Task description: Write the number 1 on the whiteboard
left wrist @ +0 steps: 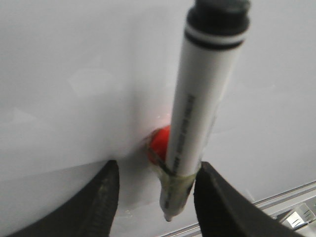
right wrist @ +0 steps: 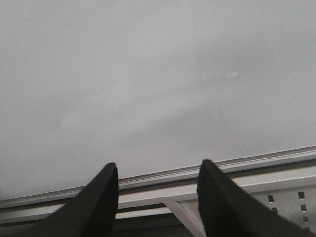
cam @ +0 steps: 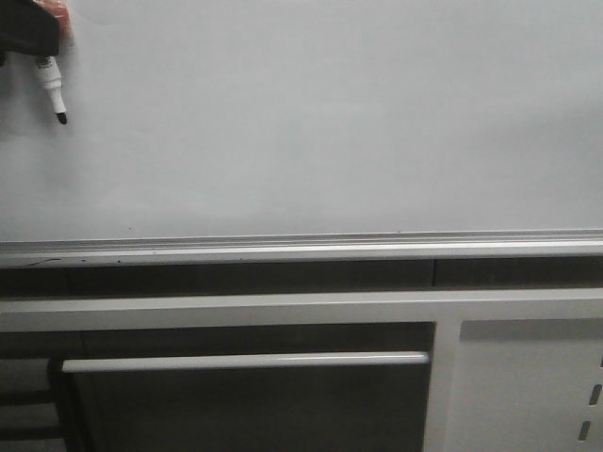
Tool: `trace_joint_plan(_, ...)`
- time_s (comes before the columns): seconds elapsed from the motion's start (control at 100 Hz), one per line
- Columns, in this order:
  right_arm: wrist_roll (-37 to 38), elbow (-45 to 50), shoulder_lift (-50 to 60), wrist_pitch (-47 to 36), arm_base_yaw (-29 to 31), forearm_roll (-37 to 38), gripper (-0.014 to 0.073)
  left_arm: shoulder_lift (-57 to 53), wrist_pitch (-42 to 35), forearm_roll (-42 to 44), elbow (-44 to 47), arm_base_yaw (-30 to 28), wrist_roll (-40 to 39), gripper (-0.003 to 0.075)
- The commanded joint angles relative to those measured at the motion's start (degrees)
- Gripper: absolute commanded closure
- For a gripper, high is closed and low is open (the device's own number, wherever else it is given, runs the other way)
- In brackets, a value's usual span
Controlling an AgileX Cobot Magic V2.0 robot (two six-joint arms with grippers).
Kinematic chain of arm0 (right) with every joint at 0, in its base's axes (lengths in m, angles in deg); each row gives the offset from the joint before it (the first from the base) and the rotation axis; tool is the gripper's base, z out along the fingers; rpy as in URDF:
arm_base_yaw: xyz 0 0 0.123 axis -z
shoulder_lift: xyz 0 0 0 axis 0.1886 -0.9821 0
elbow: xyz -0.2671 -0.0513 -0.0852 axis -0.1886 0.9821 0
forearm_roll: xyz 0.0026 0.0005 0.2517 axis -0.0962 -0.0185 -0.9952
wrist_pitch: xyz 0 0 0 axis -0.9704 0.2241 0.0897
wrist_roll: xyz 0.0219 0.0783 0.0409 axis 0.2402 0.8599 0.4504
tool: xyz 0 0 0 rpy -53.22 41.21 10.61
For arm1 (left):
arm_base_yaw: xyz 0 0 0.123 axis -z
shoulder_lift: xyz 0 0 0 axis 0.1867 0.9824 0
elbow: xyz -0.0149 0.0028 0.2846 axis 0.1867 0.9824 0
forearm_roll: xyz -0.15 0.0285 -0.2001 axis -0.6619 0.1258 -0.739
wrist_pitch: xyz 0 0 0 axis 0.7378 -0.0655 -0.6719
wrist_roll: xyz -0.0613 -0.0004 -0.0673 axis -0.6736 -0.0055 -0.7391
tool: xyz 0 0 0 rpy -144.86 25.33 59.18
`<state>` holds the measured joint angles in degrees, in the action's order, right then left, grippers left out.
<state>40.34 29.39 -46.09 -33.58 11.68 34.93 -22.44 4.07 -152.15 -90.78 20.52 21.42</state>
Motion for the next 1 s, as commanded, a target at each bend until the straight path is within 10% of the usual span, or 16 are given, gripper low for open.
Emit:
trace_joint_plan(0.0, -0.5, -2.1, -0.8, -4.3, 0.3, -0.9, 0.0262, -0.4, -4.5, -0.3, -1.6, 1.7, -0.5, 0.0413)
trace_joint_plan(0.77, -0.5, -2.1, -0.8, -4.3, 0.3, -0.9, 0.0262, 1.9, -11.5, -0.1, -3.4, 4.8, -0.7, 0.0465)
trace_joint_plan(0.99, -0.5, -2.1, -0.8, -4.3, 0.3, -0.9, 0.0262, 1.9, -12.1, -0.1, -3.6, 4.8, -0.7, 0.0694)
